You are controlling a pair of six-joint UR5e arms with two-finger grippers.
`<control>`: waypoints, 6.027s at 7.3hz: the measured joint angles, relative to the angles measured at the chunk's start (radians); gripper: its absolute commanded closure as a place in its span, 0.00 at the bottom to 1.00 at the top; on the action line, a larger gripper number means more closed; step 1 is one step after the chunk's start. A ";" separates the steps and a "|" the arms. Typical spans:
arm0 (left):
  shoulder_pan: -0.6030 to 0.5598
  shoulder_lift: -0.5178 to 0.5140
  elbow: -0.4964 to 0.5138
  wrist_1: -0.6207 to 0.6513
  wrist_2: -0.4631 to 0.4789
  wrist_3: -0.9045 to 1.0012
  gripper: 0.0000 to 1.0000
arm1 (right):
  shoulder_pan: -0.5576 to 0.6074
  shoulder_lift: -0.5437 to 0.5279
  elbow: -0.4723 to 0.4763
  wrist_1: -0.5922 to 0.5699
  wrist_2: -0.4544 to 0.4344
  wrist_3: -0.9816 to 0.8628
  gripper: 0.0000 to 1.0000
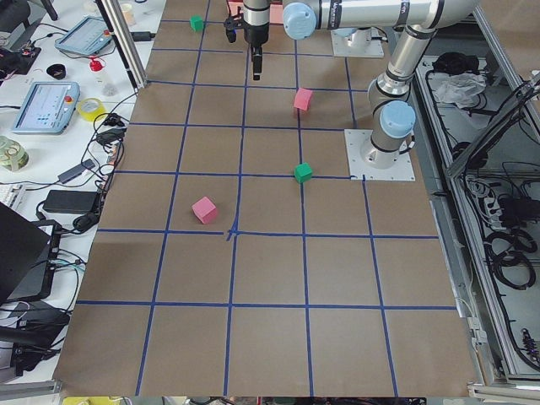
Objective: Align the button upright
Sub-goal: 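Close the right gripper on the black button body inside the tray, then lift the button out of the tray and carry it toward table center, then lower the button onto the table, open the right gripper, withdraw, then reach the left gripper to the lying button and grasp its body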
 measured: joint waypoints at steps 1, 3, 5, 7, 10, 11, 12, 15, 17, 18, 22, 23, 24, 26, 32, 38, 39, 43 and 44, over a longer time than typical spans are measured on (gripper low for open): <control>0.000 0.000 0.000 0.006 0.000 0.000 0.00 | 0.000 -0.003 -0.003 0.002 0.004 0.002 1.00; 0.001 0.000 0.000 0.011 0.000 0.001 0.00 | 0.000 -0.011 -0.011 0.005 0.014 0.006 1.00; 0.002 0.000 0.000 0.012 0.000 0.001 0.00 | 0.002 -0.027 -0.016 0.025 0.013 0.007 1.00; 0.002 0.000 -0.001 0.012 0.001 0.001 0.00 | 0.015 -0.078 -0.061 0.128 0.015 0.027 1.00; 0.002 -0.001 0.000 0.012 0.001 0.002 0.00 | 0.113 -0.103 -0.310 0.394 0.007 0.078 1.00; 0.002 -0.001 0.000 0.013 0.001 0.002 0.00 | 0.183 -0.105 -0.393 0.473 0.007 0.138 1.00; 0.002 0.000 0.000 0.013 0.001 0.002 0.00 | 0.271 -0.104 -0.436 0.511 0.010 0.232 1.00; 0.004 0.000 0.000 0.013 0.003 0.002 0.00 | 0.607 -0.069 -0.455 0.466 0.021 0.622 1.00; 0.006 -0.001 0.000 0.013 0.003 0.001 0.00 | 0.800 0.001 -0.439 0.327 0.031 0.848 1.00; 0.008 -0.002 -0.001 0.012 0.003 0.001 0.00 | 0.871 0.054 -0.430 0.231 0.050 0.917 1.00; 0.010 -0.003 -0.001 0.013 0.002 0.002 0.00 | 1.026 0.217 -0.419 0.022 0.035 0.965 1.00; 0.010 -0.003 -0.001 0.012 0.002 0.002 0.00 | 1.035 0.234 -0.415 0.012 0.034 0.967 1.00; 0.010 -0.003 -0.001 0.012 0.002 0.002 0.00 | 1.038 0.243 -0.407 0.009 0.034 0.967 0.83; 0.011 -0.003 -0.001 0.012 0.002 0.003 0.00 | 1.040 0.249 -0.378 0.006 0.035 0.963 0.57; 0.011 -0.004 0.000 0.013 0.002 0.004 0.00 | 1.038 0.199 -0.353 0.002 0.070 0.792 0.00; 0.021 -0.018 -0.006 -0.004 -0.003 0.027 0.00 | 0.747 -0.183 -0.372 0.387 -0.020 0.589 0.00; 0.020 -0.034 -0.015 0.011 -0.010 0.034 0.00 | 0.721 -0.272 -0.373 0.504 -0.018 0.586 0.00; -0.048 -0.151 -0.078 0.256 -0.093 -0.002 0.00 | 0.697 -0.372 -0.449 0.754 -0.015 0.590 0.00; -0.074 -0.187 -0.092 0.320 -0.143 -0.041 0.00 | 0.696 -0.372 -0.460 0.771 -0.017 0.585 0.00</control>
